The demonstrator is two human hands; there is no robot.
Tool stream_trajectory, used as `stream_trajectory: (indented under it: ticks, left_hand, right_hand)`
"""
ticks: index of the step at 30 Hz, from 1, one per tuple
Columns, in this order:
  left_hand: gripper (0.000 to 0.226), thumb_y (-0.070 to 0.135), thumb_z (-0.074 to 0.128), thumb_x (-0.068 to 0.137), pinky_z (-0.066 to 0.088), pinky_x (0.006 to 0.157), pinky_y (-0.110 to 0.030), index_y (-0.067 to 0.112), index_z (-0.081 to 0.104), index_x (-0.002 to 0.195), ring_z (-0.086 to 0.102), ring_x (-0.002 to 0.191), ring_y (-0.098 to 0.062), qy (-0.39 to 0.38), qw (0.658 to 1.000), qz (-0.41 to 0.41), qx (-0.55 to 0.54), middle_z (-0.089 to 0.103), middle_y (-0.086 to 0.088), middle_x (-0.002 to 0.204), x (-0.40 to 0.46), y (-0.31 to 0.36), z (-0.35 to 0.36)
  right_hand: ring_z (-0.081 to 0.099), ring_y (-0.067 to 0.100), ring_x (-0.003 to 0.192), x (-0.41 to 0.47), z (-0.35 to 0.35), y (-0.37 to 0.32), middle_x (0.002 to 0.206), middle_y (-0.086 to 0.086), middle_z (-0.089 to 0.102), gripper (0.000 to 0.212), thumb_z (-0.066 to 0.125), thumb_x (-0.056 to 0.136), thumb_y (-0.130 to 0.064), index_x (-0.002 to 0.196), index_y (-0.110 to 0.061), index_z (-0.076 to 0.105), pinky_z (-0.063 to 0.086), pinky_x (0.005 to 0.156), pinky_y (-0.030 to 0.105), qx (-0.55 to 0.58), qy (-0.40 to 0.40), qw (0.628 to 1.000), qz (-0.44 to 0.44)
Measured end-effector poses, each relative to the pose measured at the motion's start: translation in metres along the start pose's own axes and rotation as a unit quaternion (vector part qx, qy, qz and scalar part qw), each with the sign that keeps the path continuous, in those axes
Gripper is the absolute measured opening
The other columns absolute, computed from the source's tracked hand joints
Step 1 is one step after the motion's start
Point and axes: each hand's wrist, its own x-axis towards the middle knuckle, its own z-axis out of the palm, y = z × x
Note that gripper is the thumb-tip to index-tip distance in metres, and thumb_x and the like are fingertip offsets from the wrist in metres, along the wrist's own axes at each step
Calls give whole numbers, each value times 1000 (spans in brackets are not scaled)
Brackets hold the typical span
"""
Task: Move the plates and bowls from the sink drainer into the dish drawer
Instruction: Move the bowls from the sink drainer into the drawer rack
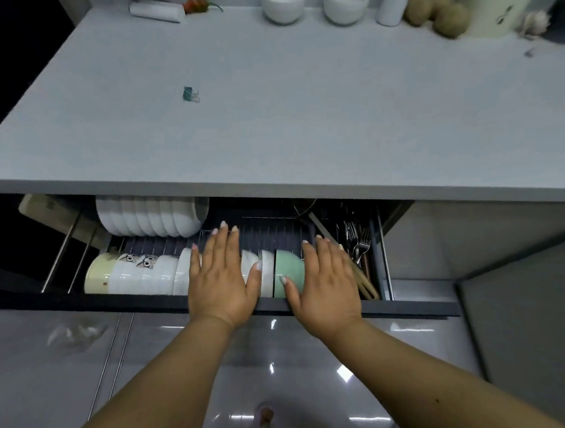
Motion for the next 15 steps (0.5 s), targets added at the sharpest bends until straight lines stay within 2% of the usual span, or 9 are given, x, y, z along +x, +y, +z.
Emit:
stream_trajectory:
  ticks: [4, 8, 12, 15]
  left_hand:
    - [77, 57, 15, 89, 0, 120, -43, 11, 17, 152, 9, 148, -19, 23, 999, 34, -1, 10, -5, 161, 14, -2, 1]
    - [78, 59, 24, 91, -3, 119, -42, 9, 17, 151, 11, 147, -21, 28, 994, 109, 8, 13, -7, 160, 32, -5, 1]
    - [93, 72, 26, 84, -13, 118, -43, 14, 2, 153, -8, 148, -17, 4, 983, 179, 36, -1, -5, 162, 55, -5, -12]
    - [106, 81, 25, 76, -16, 117, -44, 16, -11, 151, -20, 146, -15, -13, 976, 205, 75, -14, -2, 160, 73, -2, -22]
  right_hand:
    - [45, 35, 131, 15, 2, 1, 138, 21, 51, 69, 37, 87, -55, 132, -5, 51, 19, 113, 40, 1, 28, 1000, -7]
    - [32, 33, 136, 36, 5, 4, 144, 21, 43, 70, 39, 88, -54, 136, -4, 42, 17, 115, 42, 34, 72, 997, -21]
    - [30, 32, 137, 61, 4, 9, 145, 20, 41, 74, 44, 84, -54, 138, -4, 37, 16, 117, 41, 69, 114, 990, -50]
    - [30, 32, 136, 79, 1, 14, 143, 21, 42, 85, 50, 79, -61, 140, -3, 34, 12, 119, 43, 74, 140, 984, -82]
